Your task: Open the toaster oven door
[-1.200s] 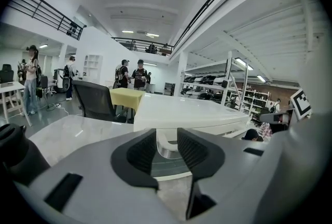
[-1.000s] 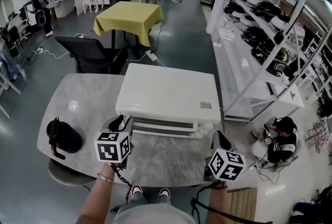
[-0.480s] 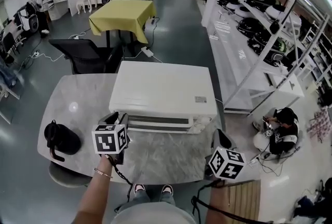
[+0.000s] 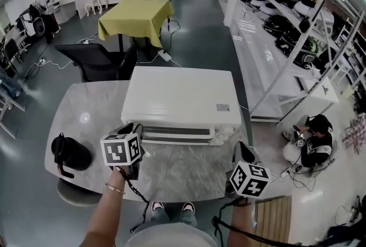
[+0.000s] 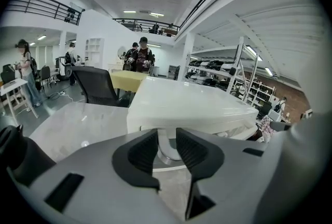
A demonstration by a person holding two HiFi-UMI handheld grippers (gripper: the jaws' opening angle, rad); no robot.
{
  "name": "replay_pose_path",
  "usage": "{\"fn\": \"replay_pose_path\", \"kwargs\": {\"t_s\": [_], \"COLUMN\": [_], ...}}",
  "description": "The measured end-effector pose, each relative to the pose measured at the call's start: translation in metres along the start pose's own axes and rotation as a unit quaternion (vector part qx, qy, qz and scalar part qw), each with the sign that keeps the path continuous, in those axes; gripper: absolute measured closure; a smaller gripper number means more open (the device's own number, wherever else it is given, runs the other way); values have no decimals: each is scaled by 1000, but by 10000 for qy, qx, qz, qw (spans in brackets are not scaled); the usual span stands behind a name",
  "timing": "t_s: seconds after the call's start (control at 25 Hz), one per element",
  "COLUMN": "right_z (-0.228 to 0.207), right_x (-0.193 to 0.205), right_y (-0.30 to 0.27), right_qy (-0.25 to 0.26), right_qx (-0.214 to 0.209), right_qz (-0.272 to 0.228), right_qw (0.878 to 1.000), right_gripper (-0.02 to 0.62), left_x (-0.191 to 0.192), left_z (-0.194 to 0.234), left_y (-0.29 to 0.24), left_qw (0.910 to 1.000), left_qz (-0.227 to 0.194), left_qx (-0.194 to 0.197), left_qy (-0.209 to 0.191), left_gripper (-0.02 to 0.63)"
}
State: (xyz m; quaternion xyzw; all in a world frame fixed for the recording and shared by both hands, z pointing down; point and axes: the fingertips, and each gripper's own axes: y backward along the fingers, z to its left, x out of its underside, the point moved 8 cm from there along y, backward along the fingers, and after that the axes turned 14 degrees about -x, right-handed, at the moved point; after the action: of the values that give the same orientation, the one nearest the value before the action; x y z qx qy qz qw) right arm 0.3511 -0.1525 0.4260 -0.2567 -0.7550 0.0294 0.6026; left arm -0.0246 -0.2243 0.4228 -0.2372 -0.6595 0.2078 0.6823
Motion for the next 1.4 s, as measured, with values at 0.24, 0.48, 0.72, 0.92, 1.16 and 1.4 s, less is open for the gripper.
{"fn": "replay_pose_path", "kwargs": {"t_s": [0.24,0.48,0.72,0.92,1.16,1.4], "right_z": [2,4,1,1,2,1], "right_x": [1,1,0,-2,-2,-2], "right_y": [-1,-4,-1,-1,1,4], "right_qy": [20,65,90,127,176,224], "right_qx": [-42,-84,-103,-141,-197,-246], "right_qz": [60,71,86,104,156,186], "right_qw": [10000,9999,9999,9998,9995,9993], "right_gripper": [591,591,591,591,591,591], "left_x": [1,3,6,9,14,22], "left_z": [1,2,0,1,2,2], "left_y": [2,2,6,8,14,21], "left_qw": [9999,9998,9998,9999,9999,9998], "left_qz": [-68,-65,-49,-55,-79,-86], "left_qx": [26,69,65,48,1,-65], "left_qy": [136,180,178,154,145,180], "left_gripper": [495,495,495,495,497,500]}}
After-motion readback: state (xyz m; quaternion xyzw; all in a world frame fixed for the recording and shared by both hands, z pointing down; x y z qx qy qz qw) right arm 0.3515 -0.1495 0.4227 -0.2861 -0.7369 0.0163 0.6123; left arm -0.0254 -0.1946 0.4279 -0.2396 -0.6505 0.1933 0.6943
